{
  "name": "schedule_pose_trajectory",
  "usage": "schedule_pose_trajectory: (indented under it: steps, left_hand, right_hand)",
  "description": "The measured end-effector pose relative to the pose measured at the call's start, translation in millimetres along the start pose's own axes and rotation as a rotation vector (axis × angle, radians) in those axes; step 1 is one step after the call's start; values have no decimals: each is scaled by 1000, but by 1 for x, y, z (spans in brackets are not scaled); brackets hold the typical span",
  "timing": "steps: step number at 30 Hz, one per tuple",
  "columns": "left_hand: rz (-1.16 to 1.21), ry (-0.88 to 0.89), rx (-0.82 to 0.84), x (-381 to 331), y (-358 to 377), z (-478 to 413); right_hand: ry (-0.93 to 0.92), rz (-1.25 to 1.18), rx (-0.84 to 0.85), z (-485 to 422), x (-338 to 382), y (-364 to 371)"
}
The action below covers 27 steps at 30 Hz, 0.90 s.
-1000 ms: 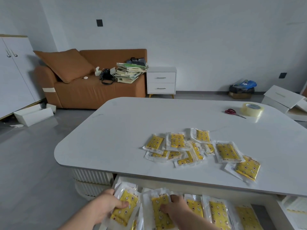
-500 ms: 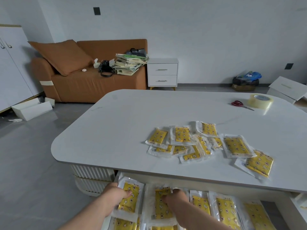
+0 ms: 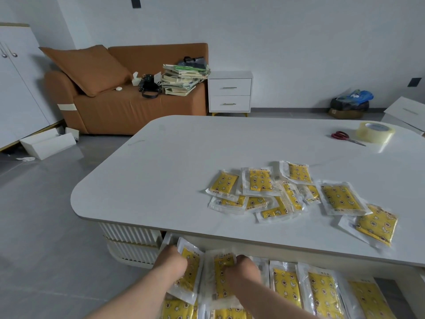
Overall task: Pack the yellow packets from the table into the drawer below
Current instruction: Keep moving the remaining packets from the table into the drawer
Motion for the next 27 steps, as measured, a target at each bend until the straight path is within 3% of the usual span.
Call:
schedule_pose_trajectory:
  steps: [8, 14, 18, 22, 27]
  left_hand:
    - [-422, 100, -143, -3, 3, -1]
    - [-638, 217, -200, -8, -2, 6]
    - [-810, 376, -239, -19, -6, 14]
    - [-970, 584, -64, -18, -11, 15]
    - [-1148, 642, 89, 6, -1, 16]
  right_hand:
    - [-70, 312, -16, 8, 7, 0]
    - [-167, 290, -45, 13, 11, 0]
    - [-227, 458, -22, 17, 15, 0]
    - [-419, 814, -11, 24, 14, 2]
    - [-546, 1038, 78, 22, -2, 6]
Point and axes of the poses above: each hand's wrist, its own z-axis away from the middle knuckle, its own y-axis out of the palm, x = y × z, the point moved 5 cm from there along -z, towards the middle knuckle, and after that the axes turned 12 degrees about x, right-handed, at the moved point
